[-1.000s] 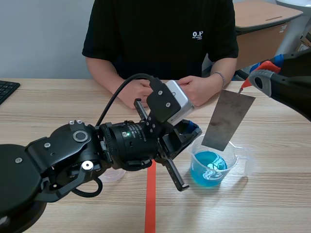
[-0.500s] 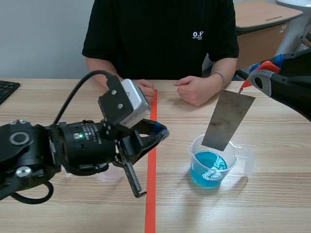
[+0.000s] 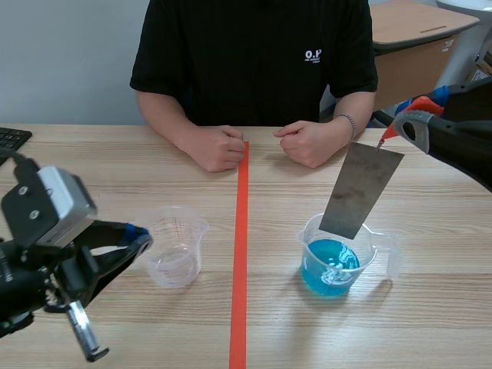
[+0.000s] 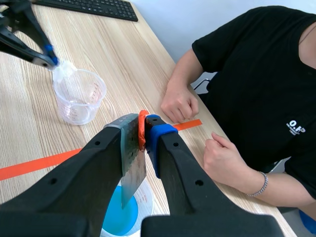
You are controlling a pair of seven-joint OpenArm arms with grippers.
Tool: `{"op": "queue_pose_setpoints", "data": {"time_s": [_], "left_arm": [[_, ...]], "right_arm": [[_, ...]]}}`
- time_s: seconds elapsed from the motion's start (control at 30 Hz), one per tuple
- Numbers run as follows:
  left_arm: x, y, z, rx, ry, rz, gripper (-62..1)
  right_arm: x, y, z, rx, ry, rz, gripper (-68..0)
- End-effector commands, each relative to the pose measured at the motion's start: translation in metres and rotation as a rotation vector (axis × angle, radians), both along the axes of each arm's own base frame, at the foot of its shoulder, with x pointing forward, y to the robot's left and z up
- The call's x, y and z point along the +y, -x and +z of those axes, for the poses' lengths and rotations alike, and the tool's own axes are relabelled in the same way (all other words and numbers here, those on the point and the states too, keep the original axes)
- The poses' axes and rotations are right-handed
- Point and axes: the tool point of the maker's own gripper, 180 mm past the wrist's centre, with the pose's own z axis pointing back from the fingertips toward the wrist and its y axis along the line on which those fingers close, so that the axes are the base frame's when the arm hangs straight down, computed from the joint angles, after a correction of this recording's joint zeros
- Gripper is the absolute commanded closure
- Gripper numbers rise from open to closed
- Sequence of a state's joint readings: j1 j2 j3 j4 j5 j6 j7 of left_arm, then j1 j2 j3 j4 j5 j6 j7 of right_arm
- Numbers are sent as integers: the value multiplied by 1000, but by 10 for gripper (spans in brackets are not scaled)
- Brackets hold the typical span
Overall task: Do the redox reaction experiment.
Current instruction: 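Raise the plate and point at it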
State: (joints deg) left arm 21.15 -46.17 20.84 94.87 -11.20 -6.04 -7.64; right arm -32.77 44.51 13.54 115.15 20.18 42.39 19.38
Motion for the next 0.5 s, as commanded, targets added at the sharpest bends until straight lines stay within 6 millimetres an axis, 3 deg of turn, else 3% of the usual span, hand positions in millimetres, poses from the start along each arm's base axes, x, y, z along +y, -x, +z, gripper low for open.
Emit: {"op": "queue_pose_setpoints", "data": {"time_s": [0.0,0.47], "left_arm": [[4,6,4,-2,29,26,-41],[94,64,-27,134,-59,381,-41]], "right_arm": [[3,1,11,-26,-14,23,-15],[3,1,11,-26,-13,23,-15]]}}
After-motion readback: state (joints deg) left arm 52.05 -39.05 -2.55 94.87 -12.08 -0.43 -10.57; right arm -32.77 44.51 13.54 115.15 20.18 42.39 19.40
